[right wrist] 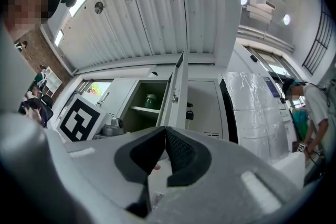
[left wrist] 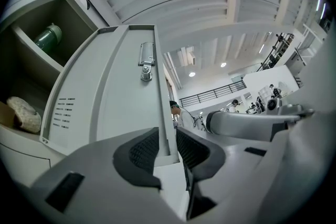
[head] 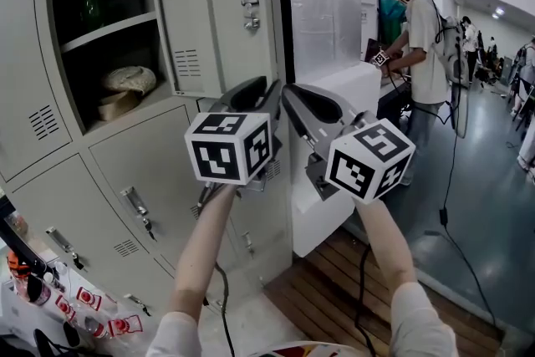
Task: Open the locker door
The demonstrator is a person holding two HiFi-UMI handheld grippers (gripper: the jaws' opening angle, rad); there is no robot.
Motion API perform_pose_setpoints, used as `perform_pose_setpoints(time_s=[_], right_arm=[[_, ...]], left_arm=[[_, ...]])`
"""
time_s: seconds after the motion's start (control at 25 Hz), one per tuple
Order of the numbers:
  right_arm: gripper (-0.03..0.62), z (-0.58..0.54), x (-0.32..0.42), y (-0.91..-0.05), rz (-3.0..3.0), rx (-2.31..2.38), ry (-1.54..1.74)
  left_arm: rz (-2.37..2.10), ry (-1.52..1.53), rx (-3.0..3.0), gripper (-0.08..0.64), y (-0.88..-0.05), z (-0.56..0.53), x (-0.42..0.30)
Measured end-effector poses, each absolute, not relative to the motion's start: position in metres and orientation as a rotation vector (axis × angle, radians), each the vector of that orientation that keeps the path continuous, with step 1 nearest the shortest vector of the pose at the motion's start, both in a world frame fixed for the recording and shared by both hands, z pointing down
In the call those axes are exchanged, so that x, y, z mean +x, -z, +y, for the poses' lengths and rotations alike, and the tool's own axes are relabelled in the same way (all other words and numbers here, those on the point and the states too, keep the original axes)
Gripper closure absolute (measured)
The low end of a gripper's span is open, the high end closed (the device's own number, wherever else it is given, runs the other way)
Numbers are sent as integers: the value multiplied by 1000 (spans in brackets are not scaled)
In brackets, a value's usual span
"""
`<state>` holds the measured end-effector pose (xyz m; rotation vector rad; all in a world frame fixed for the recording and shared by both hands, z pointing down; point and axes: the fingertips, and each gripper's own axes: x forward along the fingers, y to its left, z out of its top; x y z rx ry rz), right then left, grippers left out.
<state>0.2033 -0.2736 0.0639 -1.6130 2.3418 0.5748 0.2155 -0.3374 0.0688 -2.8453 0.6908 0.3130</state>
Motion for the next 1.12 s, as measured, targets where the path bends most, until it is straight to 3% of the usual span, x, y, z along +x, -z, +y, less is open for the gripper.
perform_pose_setpoints(time_s=[0.32, 1.12], right_arm=[[588, -267, 203, -60, 2342, -1581, -576], [588, -255, 151, -36, 2388, -1403, -634]], left_arm=[[692, -332, -2828, 390, -64, -330, 208], [785, -502, -2717, 383, -18, -298, 126]])
